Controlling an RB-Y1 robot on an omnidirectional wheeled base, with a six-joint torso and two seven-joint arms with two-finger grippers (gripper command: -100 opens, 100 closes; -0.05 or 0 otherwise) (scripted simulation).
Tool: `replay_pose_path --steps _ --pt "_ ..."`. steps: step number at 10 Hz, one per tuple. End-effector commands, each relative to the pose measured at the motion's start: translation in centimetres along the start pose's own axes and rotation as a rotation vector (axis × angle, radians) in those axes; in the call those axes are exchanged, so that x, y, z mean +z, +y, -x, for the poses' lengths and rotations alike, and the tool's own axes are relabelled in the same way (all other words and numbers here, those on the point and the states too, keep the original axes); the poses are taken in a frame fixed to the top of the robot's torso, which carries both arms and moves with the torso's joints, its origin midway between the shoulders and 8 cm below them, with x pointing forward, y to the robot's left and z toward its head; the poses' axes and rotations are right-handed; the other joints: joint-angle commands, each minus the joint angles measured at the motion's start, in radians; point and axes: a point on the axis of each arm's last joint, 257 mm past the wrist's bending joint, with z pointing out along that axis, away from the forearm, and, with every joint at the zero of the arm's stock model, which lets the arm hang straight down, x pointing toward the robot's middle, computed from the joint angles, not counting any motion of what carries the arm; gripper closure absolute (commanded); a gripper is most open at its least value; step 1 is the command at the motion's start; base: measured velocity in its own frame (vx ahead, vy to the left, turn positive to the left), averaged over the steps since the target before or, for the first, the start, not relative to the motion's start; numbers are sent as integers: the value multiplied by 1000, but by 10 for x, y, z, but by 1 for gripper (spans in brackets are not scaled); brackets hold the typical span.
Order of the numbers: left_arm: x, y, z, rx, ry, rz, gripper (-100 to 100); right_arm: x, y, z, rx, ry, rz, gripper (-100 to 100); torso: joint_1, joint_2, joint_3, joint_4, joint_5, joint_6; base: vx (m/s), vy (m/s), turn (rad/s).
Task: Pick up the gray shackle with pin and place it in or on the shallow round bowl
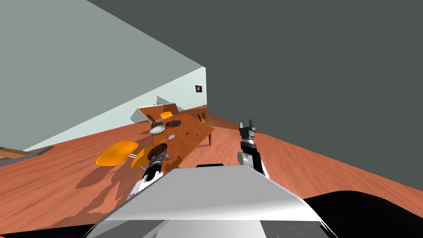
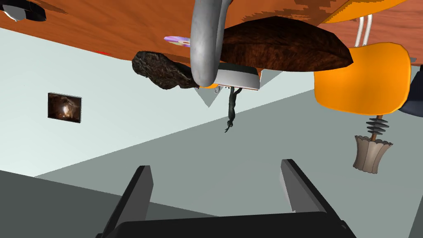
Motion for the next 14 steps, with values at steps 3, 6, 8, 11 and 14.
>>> replay_pose_path --steps 3,6,8,11,14 --pt "-13 44 -38 46 79 93 -100 0 0 0 0 0 0 0 1 5 3 1 0 0 89 -34 -45" --pt "-34 80 -73 78 153 168 -100 0 0 0 0 0 0 0 2 6 3 1 0 0 92 -27 -51" --pt "-47 93 -92 87 192 202 -100 0 0 0 0 0 0 0 1 2 1 1 0 0 123 -24 -35" --pt "-50 100 -101 87 208 212 0 0 0 0 0 0 0 0 2 7 4 1 0 0 49 -10 -18" --pt "-61 91 -117 93 211 197 -100 0 0 0 0 0 0 0 9 6 3 1 2 0 89 94 51"
